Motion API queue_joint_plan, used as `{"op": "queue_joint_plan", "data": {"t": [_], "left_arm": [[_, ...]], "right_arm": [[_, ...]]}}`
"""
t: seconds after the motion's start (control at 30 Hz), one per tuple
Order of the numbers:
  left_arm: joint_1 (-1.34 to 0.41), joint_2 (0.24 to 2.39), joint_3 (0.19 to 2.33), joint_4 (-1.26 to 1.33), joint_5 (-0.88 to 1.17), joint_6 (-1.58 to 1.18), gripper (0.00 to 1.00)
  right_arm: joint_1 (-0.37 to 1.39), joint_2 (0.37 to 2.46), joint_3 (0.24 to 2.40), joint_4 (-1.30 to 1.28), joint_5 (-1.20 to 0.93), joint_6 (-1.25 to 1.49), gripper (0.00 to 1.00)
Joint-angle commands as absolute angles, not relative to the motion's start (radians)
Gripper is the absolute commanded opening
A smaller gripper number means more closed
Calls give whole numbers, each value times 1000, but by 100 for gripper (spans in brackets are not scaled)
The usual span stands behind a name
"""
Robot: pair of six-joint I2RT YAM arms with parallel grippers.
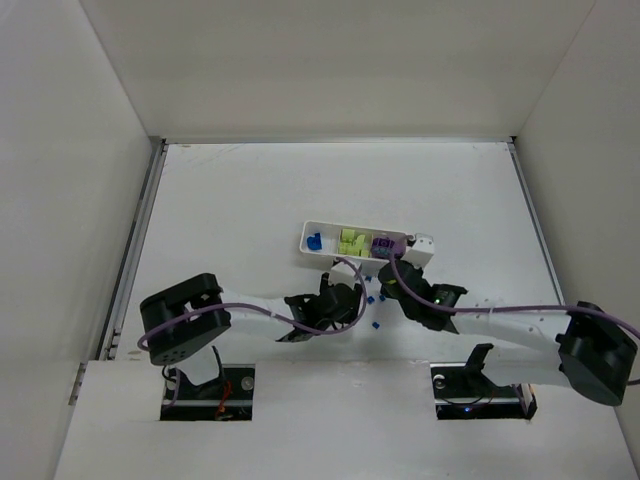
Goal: Sort the legos into containers by color
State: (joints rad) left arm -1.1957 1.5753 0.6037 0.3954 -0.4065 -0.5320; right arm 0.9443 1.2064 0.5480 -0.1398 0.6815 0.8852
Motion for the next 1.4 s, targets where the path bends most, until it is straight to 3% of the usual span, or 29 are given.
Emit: {"op": "queue_joint_plan", "data": {"t": [0.0, 0.43, 0.77, 1.03, 1.37], "left_arm": [[-1200, 1604, 660, 417, -443, -529, 47], [-1200, 1716, 742, 345, -528, -519, 37], [-1202, 1701, 739, 328, -528, -511, 18], [-1159, 1439, 600, 319, -549, -535, 17], [-961, 1024, 423, 212, -517, -611, 18]], "right_arm": [[953, 1134, 519, -60, 644, 845, 15], [949, 1155, 502, 29, 617, 799, 16], [932, 1172, 485, 66, 603, 796, 16], [933, 1235, 636, 96, 543, 706, 17], [930, 1643, 986, 207, 396, 620, 17]]}}
